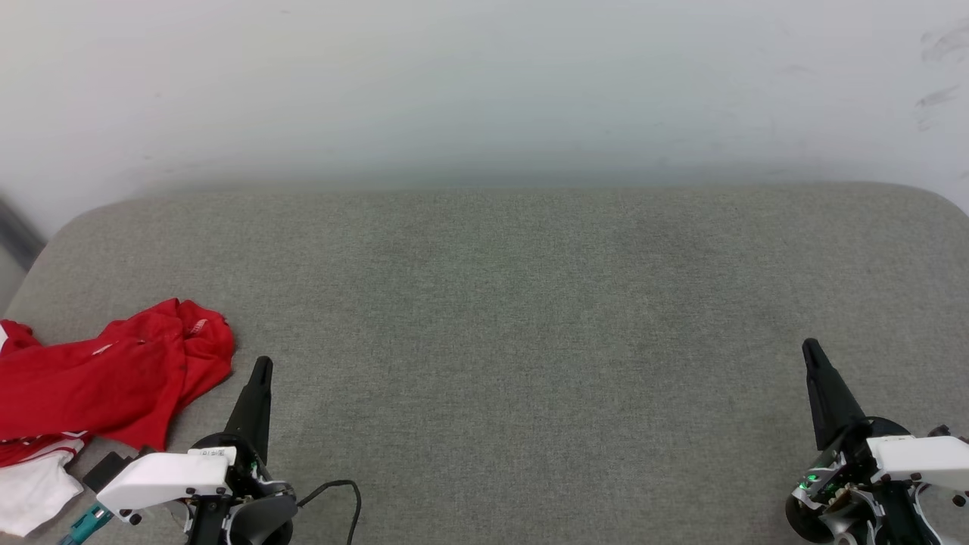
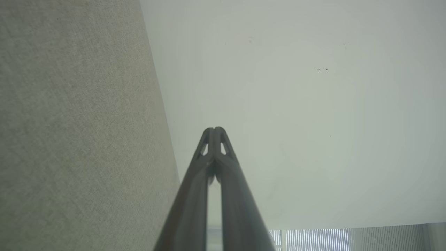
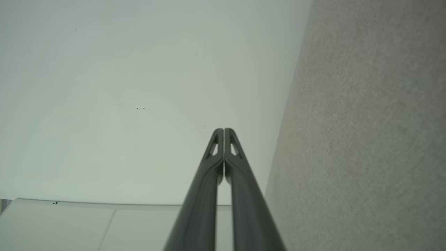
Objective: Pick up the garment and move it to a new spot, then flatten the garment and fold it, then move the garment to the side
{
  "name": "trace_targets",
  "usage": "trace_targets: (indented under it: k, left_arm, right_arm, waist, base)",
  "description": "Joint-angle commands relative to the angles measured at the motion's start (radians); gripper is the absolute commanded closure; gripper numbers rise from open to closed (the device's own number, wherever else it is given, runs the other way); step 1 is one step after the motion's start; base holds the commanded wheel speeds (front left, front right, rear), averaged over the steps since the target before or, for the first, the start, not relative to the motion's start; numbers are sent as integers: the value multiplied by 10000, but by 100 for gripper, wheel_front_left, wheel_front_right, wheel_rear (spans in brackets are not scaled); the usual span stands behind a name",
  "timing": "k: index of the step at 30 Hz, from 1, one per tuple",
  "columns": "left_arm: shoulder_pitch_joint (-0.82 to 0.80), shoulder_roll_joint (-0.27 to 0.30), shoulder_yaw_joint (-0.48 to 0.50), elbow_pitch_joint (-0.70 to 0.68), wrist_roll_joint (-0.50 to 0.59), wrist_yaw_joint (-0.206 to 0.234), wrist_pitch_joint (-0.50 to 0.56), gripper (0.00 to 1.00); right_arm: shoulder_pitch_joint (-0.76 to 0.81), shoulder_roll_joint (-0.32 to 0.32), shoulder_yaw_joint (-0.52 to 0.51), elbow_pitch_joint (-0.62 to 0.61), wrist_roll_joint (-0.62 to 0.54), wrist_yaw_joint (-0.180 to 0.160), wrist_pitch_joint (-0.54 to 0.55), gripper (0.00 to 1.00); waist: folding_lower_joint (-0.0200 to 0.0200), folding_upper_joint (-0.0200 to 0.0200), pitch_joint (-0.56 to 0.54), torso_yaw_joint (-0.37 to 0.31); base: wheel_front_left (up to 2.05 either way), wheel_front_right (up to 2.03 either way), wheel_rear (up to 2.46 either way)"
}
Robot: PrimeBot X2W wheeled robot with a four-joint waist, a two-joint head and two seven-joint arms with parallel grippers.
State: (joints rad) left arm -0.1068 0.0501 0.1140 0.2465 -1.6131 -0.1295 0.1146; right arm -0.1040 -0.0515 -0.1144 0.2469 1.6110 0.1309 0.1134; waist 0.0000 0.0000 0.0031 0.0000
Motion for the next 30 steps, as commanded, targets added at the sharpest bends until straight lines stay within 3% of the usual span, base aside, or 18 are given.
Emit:
trace_targets:
  k: [1, 18, 19, 30]
  left_arm:
    - [-49, -12, 18, -38, 9, -45, 14, 100]
    - [-49, -12, 18, -38, 9, -45, 14, 100]
    - [-1, 0, -4, -1, 0, 0, -1, 0]
    - [-67, -5, -593, -174, 59, 3, -479, 0]
  right_arm:
    - [-124, 31, 14, 5, 37, -4, -11, 100]
    - [-124, 31, 14, 5, 37, -4, -11, 100]
    - [-1, 0, 0, -2, -1, 0, -1, 0]
    - [161, -8, 195, -367, -137, -2, -377, 0]
  waist:
    - [0, 0, 0, 0]
    - [0, 0, 0, 0]
    - [0, 0, 0, 0]
    - [0, 0, 15, 3]
  base:
    - [0, 0, 0]
    - [0, 0, 0]
    - [0, 0, 0]
    - [0, 0, 0]
